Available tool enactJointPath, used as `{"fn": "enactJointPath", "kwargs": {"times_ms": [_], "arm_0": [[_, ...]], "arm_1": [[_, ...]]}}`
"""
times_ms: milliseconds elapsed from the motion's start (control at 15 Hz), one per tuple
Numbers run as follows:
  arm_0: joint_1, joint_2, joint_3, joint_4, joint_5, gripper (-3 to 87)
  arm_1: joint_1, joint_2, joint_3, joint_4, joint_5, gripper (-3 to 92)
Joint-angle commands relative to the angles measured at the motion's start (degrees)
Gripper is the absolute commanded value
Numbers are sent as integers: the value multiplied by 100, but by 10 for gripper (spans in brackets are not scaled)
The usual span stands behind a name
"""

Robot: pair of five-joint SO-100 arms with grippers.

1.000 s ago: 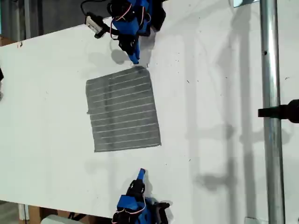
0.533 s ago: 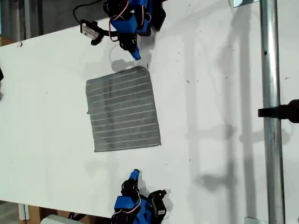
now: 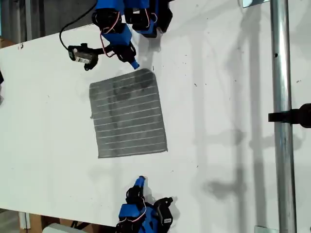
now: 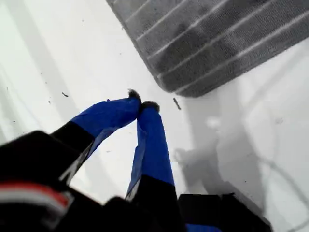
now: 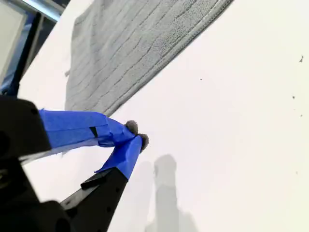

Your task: Grasp corners of a towel and fold twice.

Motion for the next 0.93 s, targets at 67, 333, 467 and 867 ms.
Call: {"fn": "enactJointPath", "kwargs": {"times_ms": [67,333,467,867], "arm_0": [[-35,18,18,-79,-62,-29],[-26,18,18,-79,-44,-29],[-26,18,18,-79,-44,-29],[-26,18,18,-62,-18,-29]], "arm_1": [[123,-606,-545,158,-404,194],[149,-1600,-870,149,-396,346],[176,-1784,-633,-132,-396,353],[343,-1995,1151,-1740,-527,353]]}}
